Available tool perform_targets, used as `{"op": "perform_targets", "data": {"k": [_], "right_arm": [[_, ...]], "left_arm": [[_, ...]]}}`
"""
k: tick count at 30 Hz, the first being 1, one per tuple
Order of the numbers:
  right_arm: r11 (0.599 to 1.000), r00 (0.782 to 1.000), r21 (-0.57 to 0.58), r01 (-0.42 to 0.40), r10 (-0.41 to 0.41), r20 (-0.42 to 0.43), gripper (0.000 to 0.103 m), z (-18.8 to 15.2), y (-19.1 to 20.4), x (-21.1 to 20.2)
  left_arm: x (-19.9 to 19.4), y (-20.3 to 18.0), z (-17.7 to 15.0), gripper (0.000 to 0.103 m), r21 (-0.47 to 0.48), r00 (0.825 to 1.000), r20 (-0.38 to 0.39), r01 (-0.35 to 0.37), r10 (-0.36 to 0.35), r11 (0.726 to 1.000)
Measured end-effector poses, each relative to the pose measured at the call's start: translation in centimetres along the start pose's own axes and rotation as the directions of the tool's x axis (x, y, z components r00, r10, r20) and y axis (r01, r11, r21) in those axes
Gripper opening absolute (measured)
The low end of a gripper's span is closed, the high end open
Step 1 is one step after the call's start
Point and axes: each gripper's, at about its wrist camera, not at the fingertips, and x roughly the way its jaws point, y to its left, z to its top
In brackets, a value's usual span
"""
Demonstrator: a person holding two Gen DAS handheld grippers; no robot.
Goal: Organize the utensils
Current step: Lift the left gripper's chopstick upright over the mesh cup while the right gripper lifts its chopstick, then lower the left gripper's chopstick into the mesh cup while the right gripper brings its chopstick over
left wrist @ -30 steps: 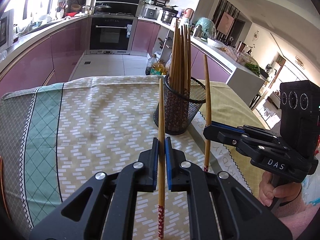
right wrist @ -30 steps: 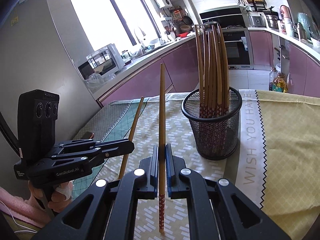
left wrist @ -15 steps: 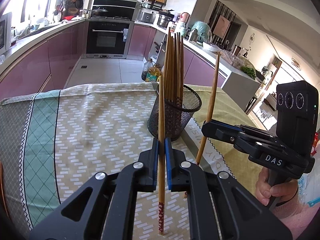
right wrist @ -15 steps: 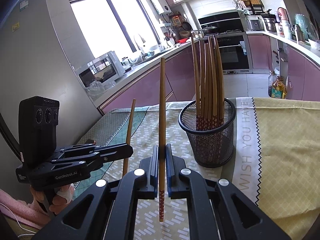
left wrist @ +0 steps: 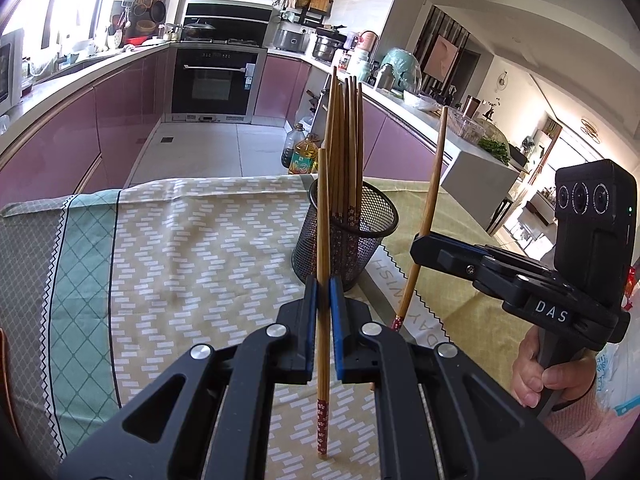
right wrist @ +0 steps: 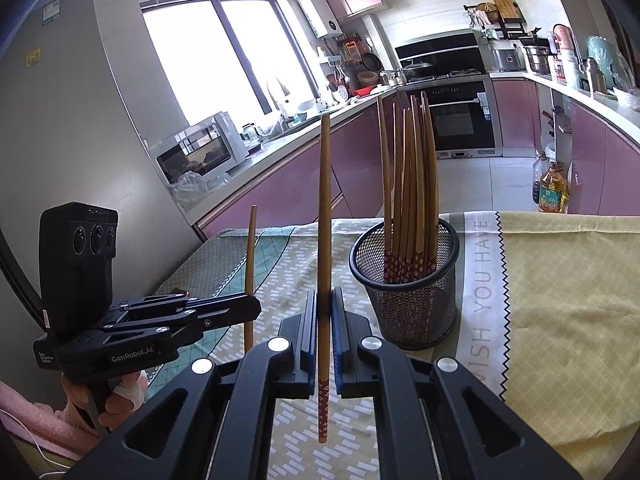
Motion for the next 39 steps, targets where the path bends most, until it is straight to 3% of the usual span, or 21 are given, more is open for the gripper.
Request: {"op": "perform_targets", "data": {"k": [39], "right_arm": [[0.999,0.997,-0.029,0.018,-0.016,0.074,0.006,2.6,0.1,-1.1]], "left_arm": [[-1.1,-1.3,2.0,0.007,0.042,0.997,0.066,0.024,-0.027,0.999]]}}
